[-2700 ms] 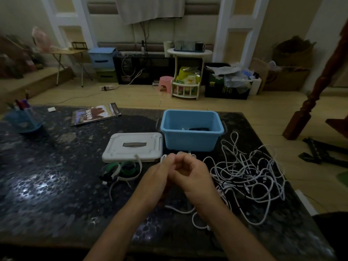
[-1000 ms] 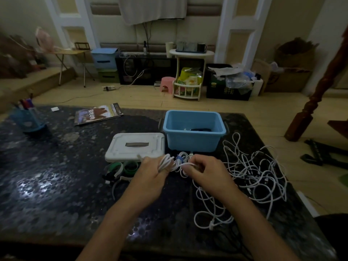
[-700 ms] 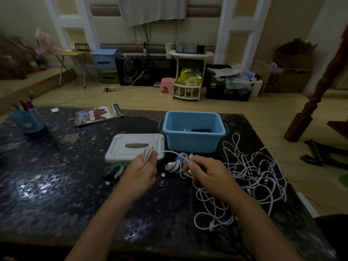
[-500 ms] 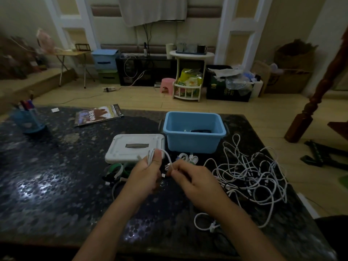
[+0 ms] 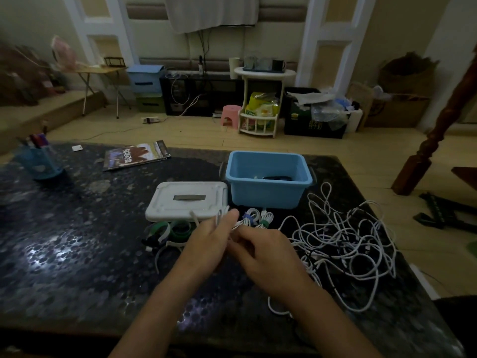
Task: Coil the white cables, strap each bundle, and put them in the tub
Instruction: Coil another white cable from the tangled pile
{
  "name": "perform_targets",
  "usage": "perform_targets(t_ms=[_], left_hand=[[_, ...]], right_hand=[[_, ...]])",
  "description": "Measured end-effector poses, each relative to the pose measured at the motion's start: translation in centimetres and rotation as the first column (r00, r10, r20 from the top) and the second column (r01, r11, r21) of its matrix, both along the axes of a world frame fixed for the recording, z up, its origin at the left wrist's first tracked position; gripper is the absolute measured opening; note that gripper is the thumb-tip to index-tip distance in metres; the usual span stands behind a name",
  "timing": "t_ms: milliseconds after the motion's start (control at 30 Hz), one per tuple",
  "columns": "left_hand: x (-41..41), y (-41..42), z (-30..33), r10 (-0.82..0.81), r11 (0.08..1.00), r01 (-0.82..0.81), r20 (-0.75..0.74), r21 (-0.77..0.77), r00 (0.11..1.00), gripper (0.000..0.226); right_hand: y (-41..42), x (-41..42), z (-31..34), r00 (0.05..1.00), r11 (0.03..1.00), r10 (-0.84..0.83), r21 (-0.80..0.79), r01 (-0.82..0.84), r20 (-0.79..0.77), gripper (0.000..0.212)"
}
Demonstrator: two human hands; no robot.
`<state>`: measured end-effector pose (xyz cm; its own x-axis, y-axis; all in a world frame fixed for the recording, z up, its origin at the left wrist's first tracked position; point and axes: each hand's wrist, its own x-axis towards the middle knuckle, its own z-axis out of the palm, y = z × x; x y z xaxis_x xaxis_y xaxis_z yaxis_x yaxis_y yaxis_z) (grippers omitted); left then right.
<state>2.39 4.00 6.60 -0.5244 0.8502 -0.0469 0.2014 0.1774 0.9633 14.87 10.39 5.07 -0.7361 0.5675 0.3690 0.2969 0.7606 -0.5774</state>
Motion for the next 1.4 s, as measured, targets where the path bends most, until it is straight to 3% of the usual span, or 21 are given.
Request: perform_targets(t_ms=[133,200,300,500,667,767,833,933,1067,1200,1300,1400], left_hand=[[-0.6,0.0,0.2,0.129,0.991,-0.127,-0.068,0.038,0.989,0.059],[-1.1,0.1,0.2,0.181,0.981,-0.181,0.014,0.075,0.983,0.058],[-1.4,0.2,0.4,0.223,0.961,-0.241,0.132,0.137,0.966,0.054],[-0.4,0.3,0.5,0.165,0.952,-0.194,0.136,0.237,0.977,0.047],[-0.1,-0.2,0.8,-0.114,0.968,0.013,0.393,0.25,0.912,0.051],[-0.4,-0.4,1.0,-0.162,0.972,0.1,0.3,0.211,0.94,0.05],[-1.0,-0.6,1.1,-0.139,0.98,0.092,0.269,0.178,0.953,0.053],[-2.0,-0.9,1.4,-0.128,0.989,0.105,0.242,0.108,0.962,0.057],[-2.3,-0.8,1.2,-0.124,0.992,0.123,0.03,0.037,0.992,0.063],[-1.6,-0.5,0.4,-0.187,0.981,0.167,-0.236,-0.104,0.954,0.078],[-1.4,-0.2,-0.4,-0.161,0.984,0.127,-0.308,-0.126,0.938,0.068],[-1.6,0.2,-0.7,-0.074,0.995,0.045,-0.324,-0.094,0.943,0.069]], right_hand=[[0.4,0.6,0.4,0.991,0.996,-0.002,0.085,-0.01,0.136,0.018],[0.8,0.9,0.2,0.983,0.988,-0.012,0.152,-0.016,0.183,0.013],[0.4,0.5,-0.1,0.976,0.994,0.051,0.084,-0.07,0.213,0.015],[-1.9,-1.5,-1.7,0.938,0.979,0.155,0.079,-0.187,0.309,0.021],[0.2,-1.4,-2.3,0.906,0.993,0.109,0.006,-0.122,0.409,0.031],[1.7,-0.7,-2.0,0.918,0.99,0.098,0.059,-0.13,0.385,0.041],[2.7,0.2,-1.6,0.906,0.987,0.061,0.108,-0.116,0.419,0.035],[4.1,1.5,-1.4,0.923,0.991,-0.086,0.132,0.039,0.376,0.034],[4.8,1.9,-1.6,0.958,0.977,-0.206,-0.019,0.214,0.202,0.048],[4.3,1.4,-1.2,0.964,0.965,-0.261,0.0,0.262,0.057,0.049],[3.7,1.0,-0.8,0.967,0.968,-0.253,0.005,0.253,-0.016,0.042],[3.7,1.0,-0.7,0.983,0.977,-0.18,-0.107,0.182,0.021,0.031]])
